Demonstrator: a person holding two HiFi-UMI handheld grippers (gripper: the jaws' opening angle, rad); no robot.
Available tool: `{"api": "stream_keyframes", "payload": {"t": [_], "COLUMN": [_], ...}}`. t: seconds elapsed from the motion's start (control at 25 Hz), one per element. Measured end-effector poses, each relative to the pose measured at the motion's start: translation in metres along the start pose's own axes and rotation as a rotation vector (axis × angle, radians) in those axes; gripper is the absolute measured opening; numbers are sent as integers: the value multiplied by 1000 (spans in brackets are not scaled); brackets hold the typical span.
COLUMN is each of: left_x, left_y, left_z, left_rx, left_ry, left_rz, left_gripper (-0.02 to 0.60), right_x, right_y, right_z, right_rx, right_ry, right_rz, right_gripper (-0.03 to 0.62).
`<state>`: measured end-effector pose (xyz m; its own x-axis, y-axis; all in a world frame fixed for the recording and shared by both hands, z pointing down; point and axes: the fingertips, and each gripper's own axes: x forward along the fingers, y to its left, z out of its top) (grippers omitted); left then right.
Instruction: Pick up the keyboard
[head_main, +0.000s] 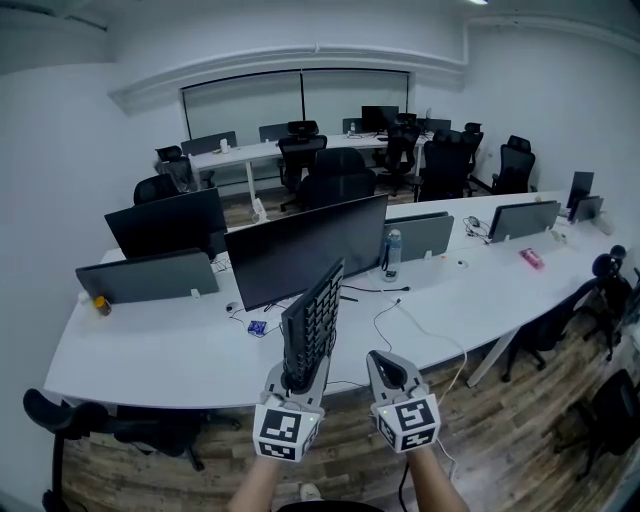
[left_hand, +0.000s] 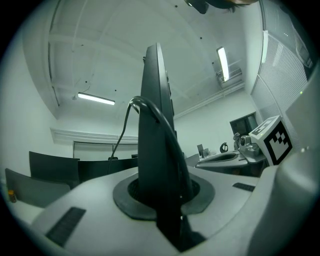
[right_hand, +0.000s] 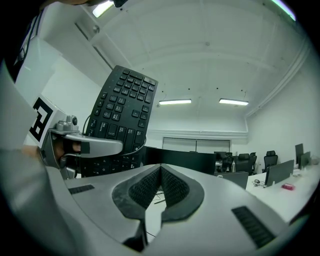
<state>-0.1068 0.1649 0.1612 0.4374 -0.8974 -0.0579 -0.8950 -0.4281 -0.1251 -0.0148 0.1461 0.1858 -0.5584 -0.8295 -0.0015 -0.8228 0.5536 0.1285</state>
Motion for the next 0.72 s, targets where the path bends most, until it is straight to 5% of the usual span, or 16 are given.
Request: {"api": "stream_keyframes", "payload": {"t": [0.72], "left_x": [-31], "left_y": [-32], "left_z": [10], "left_rx": [13], "left_ry": [-10], "left_rz": [32], "left_gripper": [77], "right_x": [-37], "right_y": [11], "right_z": [1], "right_rx": [24], "right_ry": [-14], "right_rz": [44], "right_gripper": [5]}}
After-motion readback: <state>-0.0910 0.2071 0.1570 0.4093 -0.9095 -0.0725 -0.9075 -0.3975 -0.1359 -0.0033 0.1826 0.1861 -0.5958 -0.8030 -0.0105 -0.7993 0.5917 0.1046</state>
